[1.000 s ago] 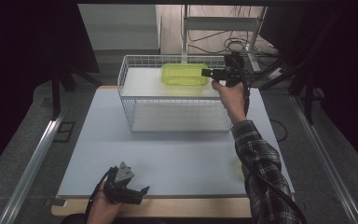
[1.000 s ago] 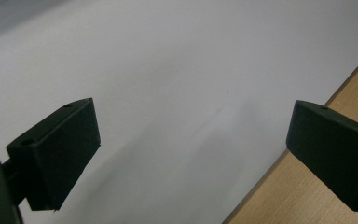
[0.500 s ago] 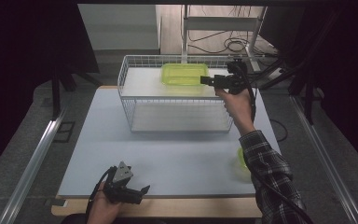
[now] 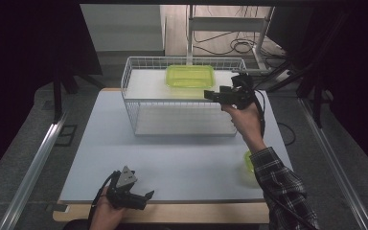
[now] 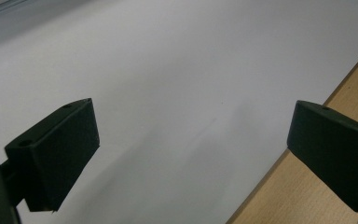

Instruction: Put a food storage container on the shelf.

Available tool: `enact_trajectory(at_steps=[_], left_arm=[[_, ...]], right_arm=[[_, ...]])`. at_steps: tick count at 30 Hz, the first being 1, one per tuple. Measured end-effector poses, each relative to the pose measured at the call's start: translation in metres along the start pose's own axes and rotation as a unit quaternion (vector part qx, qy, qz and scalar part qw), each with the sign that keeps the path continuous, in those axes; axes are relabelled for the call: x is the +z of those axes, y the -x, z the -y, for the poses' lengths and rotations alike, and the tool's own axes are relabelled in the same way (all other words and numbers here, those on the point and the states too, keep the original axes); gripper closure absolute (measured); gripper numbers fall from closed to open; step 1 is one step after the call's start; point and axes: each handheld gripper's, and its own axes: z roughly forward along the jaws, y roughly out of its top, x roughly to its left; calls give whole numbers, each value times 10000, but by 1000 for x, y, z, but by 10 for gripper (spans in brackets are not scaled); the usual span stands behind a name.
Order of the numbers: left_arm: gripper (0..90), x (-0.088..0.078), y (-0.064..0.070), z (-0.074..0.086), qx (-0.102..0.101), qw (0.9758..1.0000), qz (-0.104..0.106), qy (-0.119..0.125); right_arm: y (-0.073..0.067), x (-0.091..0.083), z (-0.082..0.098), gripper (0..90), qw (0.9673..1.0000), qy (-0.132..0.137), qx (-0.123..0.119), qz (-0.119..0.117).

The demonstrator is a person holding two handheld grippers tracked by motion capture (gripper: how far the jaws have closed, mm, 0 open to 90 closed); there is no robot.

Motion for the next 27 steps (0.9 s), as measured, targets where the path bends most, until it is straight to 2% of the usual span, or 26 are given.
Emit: enact_trajectory(at_steps=[11,19,27], left_arm=[[19,1,0,0,16,10000,10,4],[17,1,0,0,49,10000,21,20],[18,-1,0,0,58,9999,82,140]], right_arm=[[-5,-11,20,210,9998,-14,-180,-5],[-15,-15,40,171,9985,-119,-532,-16],[-21,-20,62,126,9970,-187,-746,-114]])
